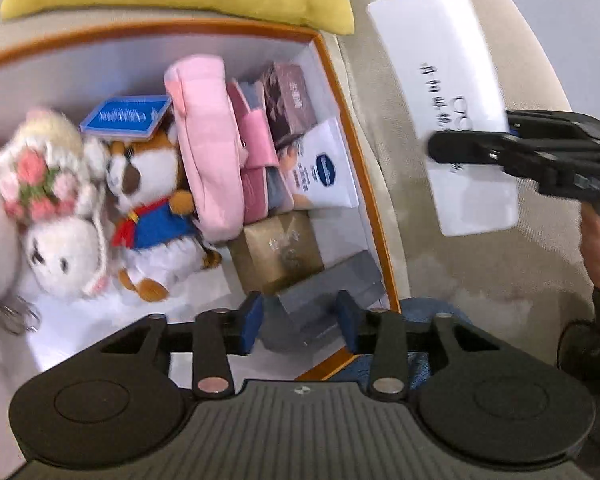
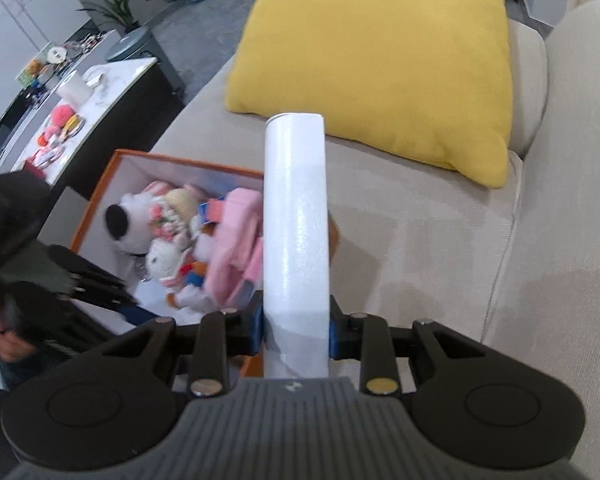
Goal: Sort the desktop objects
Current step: 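Carry the white box with the right tool over the orange box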
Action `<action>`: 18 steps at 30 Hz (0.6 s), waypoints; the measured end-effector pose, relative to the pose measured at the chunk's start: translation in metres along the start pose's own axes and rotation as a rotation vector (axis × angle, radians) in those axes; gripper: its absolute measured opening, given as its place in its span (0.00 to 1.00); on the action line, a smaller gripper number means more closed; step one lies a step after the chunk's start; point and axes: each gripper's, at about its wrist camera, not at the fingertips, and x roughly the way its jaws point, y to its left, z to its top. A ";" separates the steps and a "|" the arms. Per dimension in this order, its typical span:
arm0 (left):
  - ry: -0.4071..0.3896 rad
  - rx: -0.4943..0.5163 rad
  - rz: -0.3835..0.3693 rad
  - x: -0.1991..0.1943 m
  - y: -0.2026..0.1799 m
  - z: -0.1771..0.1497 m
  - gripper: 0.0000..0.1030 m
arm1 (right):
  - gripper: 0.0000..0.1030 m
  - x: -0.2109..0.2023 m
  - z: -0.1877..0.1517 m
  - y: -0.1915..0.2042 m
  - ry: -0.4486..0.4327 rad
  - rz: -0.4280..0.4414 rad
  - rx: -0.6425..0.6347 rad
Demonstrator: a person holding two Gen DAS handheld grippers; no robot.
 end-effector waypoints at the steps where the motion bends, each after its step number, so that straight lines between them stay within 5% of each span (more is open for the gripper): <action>1: -0.013 -0.004 0.001 0.001 0.000 -0.002 0.41 | 0.30 -0.001 -0.001 0.005 0.003 -0.005 -0.011; 7: -0.054 0.015 0.027 0.001 -0.007 -0.011 0.41 | 0.30 0.000 -0.010 0.026 0.032 -0.011 -0.033; 13: -0.014 0.019 0.106 0.019 -0.012 -0.019 0.27 | 0.30 0.007 -0.014 0.046 0.066 -0.020 -0.065; 18: -0.041 -0.015 0.085 0.023 -0.003 -0.020 0.27 | 0.30 0.011 -0.017 0.056 0.090 -0.024 -0.092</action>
